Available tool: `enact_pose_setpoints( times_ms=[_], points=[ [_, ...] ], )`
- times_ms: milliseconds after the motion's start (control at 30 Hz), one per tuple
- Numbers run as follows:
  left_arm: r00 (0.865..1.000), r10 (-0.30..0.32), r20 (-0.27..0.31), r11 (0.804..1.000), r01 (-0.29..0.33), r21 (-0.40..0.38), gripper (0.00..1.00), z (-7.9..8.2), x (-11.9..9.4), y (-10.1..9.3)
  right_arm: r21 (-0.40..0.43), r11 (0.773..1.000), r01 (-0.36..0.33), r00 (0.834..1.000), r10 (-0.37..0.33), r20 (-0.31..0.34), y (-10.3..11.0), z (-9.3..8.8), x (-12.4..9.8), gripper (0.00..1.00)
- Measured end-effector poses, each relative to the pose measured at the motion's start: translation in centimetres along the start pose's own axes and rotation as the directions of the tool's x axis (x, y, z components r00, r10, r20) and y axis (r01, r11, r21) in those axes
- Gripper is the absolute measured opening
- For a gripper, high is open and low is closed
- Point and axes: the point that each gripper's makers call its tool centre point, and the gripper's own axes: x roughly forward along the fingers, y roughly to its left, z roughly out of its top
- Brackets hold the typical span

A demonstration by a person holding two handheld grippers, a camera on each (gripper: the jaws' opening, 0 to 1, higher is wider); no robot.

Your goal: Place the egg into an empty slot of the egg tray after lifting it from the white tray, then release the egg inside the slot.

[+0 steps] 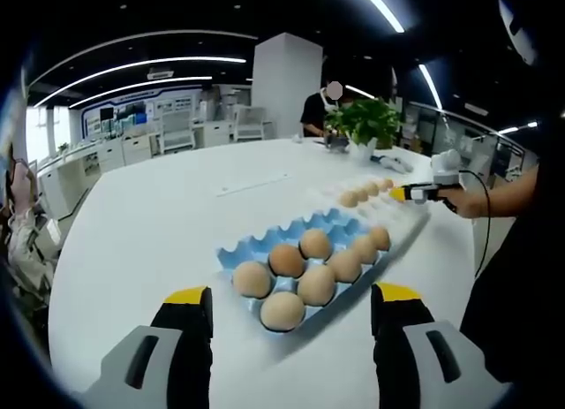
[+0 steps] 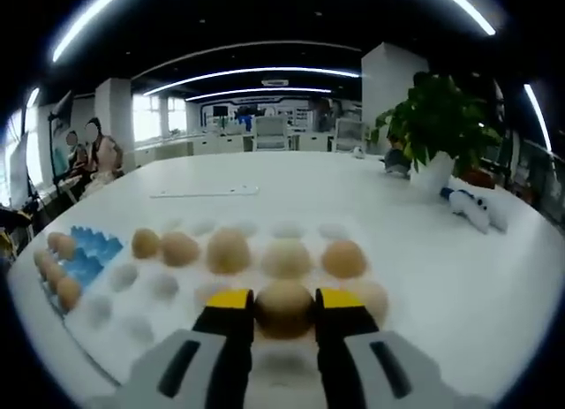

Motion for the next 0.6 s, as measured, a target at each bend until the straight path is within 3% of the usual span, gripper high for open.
enact_pose_setpoints(
  times_ms=[233,600],
  points=[
    [1.0,-0.002,0.003,1.0,0.002,0.002,0.73,0.1,0.1,0.0,0.035,0.999,0.003,1.0,-0.004,0.024,-0.2,0.8,-0.5,0.26],
    [1.0,-0.008,0.002,1.0,0.008,0.0,0.73,0.0,0.3,-0.2,0.045,0.997,-0.064,0.996,0.061,0.071,1.7,3.2,-1.1,0.26]
  ],
)
